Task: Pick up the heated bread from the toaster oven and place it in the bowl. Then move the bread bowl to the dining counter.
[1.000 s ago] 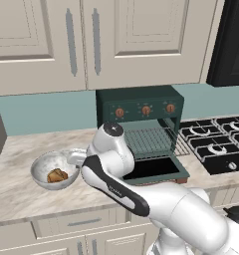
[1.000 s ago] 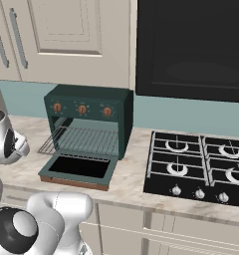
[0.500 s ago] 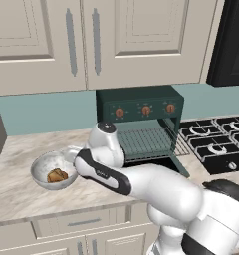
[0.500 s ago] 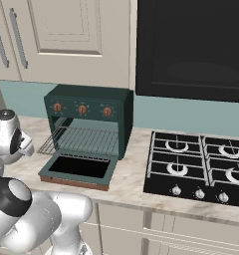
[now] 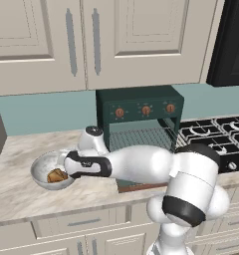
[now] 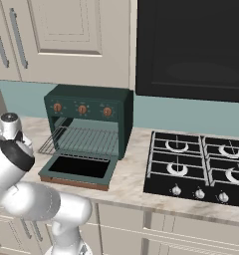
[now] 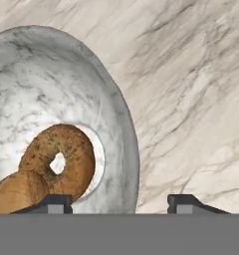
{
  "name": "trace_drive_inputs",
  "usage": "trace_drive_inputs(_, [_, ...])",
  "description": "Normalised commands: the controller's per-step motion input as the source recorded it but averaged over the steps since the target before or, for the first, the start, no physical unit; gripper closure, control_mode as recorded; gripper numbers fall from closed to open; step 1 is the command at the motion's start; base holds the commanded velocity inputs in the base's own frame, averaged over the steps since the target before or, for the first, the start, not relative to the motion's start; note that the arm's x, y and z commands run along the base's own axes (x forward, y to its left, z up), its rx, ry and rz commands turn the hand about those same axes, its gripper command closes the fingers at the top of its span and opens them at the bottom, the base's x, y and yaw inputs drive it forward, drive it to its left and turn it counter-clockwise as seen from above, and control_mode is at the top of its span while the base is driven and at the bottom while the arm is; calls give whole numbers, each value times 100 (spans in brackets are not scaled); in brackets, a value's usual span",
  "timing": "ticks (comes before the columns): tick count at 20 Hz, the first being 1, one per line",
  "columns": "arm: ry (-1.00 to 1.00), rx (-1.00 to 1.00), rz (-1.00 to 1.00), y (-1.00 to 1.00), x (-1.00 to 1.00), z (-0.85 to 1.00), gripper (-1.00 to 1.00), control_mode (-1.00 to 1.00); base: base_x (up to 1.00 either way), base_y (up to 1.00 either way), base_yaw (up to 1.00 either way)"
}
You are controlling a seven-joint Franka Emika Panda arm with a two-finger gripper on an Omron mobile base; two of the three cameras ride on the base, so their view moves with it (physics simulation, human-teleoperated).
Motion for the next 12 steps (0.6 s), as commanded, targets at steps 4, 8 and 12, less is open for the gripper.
trace_drive_inputs(4, [12,1,0,19,19,-58,100,-100,0,0,0])
trace_drive_inputs(8, [7,1,0,4,3,-22,100,-100,0,0,0])
trace_drive_inputs(12, [-10,0,-8,-7,-53,26,100,-100,0,0,0])
